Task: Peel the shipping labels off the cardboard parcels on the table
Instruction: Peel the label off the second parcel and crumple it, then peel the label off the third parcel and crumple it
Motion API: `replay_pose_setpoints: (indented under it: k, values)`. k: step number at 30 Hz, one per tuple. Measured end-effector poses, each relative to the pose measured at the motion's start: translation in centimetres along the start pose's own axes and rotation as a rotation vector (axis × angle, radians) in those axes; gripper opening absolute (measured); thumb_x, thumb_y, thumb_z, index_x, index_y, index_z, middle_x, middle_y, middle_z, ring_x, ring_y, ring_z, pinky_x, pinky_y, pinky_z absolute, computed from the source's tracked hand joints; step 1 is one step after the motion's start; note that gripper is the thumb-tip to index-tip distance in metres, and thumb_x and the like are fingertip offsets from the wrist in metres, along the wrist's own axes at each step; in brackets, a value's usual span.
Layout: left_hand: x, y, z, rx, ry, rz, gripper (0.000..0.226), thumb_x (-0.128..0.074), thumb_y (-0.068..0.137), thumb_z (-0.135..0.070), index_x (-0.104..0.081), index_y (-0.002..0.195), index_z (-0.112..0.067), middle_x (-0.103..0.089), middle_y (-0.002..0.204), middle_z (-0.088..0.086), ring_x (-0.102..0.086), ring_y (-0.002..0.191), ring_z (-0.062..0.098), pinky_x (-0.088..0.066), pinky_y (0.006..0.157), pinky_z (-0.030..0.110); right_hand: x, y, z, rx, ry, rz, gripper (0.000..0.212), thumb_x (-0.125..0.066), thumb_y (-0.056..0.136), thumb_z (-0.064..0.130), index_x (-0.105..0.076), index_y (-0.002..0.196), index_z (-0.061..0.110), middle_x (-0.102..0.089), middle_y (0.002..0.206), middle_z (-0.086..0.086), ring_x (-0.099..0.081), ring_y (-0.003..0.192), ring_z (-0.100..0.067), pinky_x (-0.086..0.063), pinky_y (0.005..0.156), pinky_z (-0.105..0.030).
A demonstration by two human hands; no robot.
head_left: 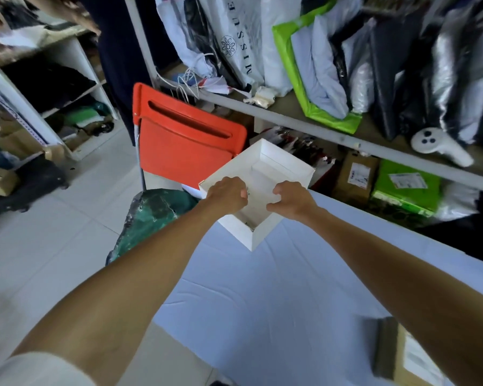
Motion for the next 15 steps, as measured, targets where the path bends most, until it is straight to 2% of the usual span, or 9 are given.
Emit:
replay_pose_setpoints:
  k: [7,15]
  values:
    - [-3.4,-0.2,-3.8,-0.108,0.022,0.069,0.02,-0.057,0.088,-0.021,-0.068,0.105,-0.017,-0.067,0.109,0.005,-0.062,0.1,0.028,-0.052,0.088,0.039,0.1,-3.2,-2.7,-0.033,-0.036,-0.066,0.052,-0.07,0.076,0.037,-0.058,0.121,0.014,-0.063,0.12,-0.002,-0.058,0.108,-0.021,-0.044,0.077,-0.027]
    - [-7.9,-2.4,-10.2,-0.205,0.084,0.139,0.024,-0.053,0.088,-0.018,-0.069,0.102,-0.008,-0.069,0.105,0.01,-0.064,0.093,0.03,-0.053,0.083,0.04,2.4,-9.7,-10.1,-0.209,-0.078,-0.093,0.057,-0.068,0.078,0.043,-0.055,0.124,0.011,-0.057,0.127,-0.007,-0.054,0.115,-0.027,-0.049,0.091,-0.037]
Point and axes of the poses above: each hand's wrist, its own y-axis towards the middle knuckle, its own x-axis out of the back of the hand, z = x × y, the point moved 1 cm from there along y, towards the middle knuckle
